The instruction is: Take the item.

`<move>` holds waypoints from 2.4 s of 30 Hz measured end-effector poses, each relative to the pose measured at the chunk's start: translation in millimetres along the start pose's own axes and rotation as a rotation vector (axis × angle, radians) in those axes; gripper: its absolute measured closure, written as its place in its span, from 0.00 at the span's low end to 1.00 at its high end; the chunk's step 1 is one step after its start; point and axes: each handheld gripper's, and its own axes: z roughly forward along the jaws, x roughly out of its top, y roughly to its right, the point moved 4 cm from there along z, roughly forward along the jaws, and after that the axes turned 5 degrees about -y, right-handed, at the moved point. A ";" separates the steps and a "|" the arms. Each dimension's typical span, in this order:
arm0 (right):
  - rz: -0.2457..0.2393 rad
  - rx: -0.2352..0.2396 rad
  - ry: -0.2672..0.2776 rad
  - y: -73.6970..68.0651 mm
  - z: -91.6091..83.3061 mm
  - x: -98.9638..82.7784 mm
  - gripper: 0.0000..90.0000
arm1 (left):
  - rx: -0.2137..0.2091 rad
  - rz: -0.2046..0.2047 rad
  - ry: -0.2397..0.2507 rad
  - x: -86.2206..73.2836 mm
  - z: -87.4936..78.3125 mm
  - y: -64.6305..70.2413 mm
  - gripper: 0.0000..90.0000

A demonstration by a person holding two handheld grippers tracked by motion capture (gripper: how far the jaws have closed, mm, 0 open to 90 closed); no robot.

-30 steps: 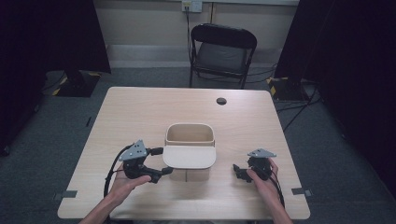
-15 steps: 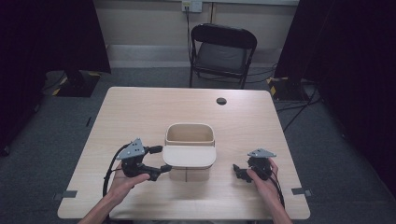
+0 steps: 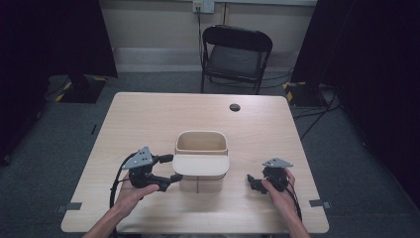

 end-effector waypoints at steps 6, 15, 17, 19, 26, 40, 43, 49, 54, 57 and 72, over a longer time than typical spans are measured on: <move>0.000 0.000 0.000 0.0 0.1 0.1 0.13 | -0.013 -0.003 0.000 3.3 -0.5 -1.6 0.24; 0.000 0.000 0.000 0.0 0.1 0.1 0.13 | -0.017 0.013 0.002 6.1 -0.2 -0.4 0.21; 0.000 0.000 0.000 0.0 0.1 0.1 0.13 | -0.015 0.016 0.001 7.1 0.0 0.1 0.21; 0.000 0.000 0.000 0.0 0.1 0.1 0.13 | -0.014 0.016 0.006 7.7 0.0 -0.1 0.21; 0.003 -0.003 -0.001 -0.1 0.2 0.3 0.13 | -0.016 0.006 0.015 9.3 -0.4 -1.7 0.22; 0.002 -0.003 -0.002 0.0 0.3 0.4 0.13 | -0.014 -0.002 0.024 13.0 0.4 -2.6 0.21; 0.002 -0.003 -0.001 0.0 0.3 0.4 0.13 | -0.014 0.000 0.027 14.0 0.2 -2.9 0.22; 0.002 -0.003 -0.001 0.0 0.3 0.4 0.13 | -0.030 0.011 0.032 20.2 1.5 -1.7 0.26; 0.002 -0.003 -0.002 0.0 0.3 0.4 0.13 | -0.037 0.011 0.034 21.3 5.4 -0.8 0.27; 0.002 -0.003 -0.001 -0.1 0.3 0.4 0.13 | -0.031 0.015 0.028 21.5 5.4 -0.6 0.31; 0.002 -0.003 -0.002 0.0 0.3 0.4 0.13 | -0.067 -0.013 0.011 27.3 7.1 -1.4 0.35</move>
